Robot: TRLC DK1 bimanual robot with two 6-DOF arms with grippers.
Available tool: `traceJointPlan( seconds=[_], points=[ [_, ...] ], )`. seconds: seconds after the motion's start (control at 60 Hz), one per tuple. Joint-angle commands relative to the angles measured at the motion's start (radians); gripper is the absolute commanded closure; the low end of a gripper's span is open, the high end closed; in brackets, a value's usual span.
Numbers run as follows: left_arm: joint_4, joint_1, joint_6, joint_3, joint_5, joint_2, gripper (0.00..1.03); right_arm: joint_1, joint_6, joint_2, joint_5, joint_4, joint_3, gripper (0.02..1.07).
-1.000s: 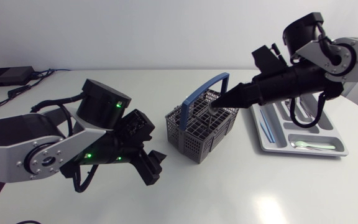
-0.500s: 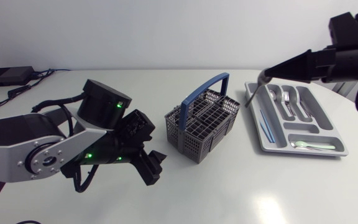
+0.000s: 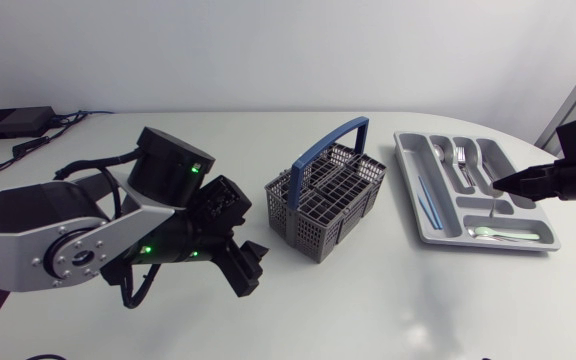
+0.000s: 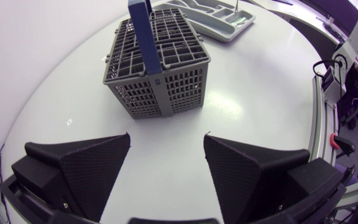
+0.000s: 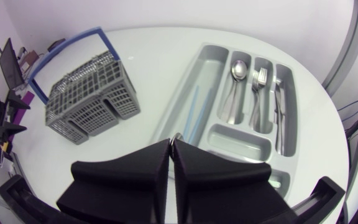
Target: Unload the cutlery basket into the drawer organizer.
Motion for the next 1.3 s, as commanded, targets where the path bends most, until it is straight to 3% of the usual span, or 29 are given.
traceJointPlan(
  seconds=[0.0,0.217,0.4,0.617,0.667,0.833,0.9,1.117,1.283],
  points=[
    [-0.001,-0.005,-0.014,0.032,-0.005,0.017,0.07,-0.024,-0.045,0.029,0.046,0.06,-0.052,1.01],
    [-0.007,-0.009,-0.014,0.038,-0.008,0.018,0.07,-0.041,-0.03,0.117,0.184,0.258,-0.114,1.01],
    [-0.017,-0.01,-0.015,0.044,-0.019,0.018,0.07,-0.022,-0.001,0.175,0.301,0.336,-0.125,1.01],
    [-0.03,-0.007,-0.015,0.053,-0.03,0.017,0.07,0.004,0.035,0.259,0.364,0.384,-0.105,1.01],
    [-0.03,-0.007,-0.015,0.053,-0.031,0.017,0.07,0.014,0.038,0.273,0.37,0.385,-0.103,0.94],
    [-0.03,0.001,-0.018,0.044,-0.039,0.015,0.07,0.044,0.045,0.261,0.39,0.391,-0.112,0.56],
    [-0.03,0.013,-0.02,0.043,-0.039,0.011,0.06,0.044,0.047,0.224,0.387,0.379,-0.111,0.48],
    [-0.002,0.074,-0.053,0.044,-0.056,0.027,0.06,0.079,0.09,0.028,0.299,0.256,-0.076,0.44],
    [0.046,0.114,-0.095,0.061,-0.097,0.096,0.06,0.205,0.185,-0.028,0.259,0.249,-0.034,0.44]
  ],
)
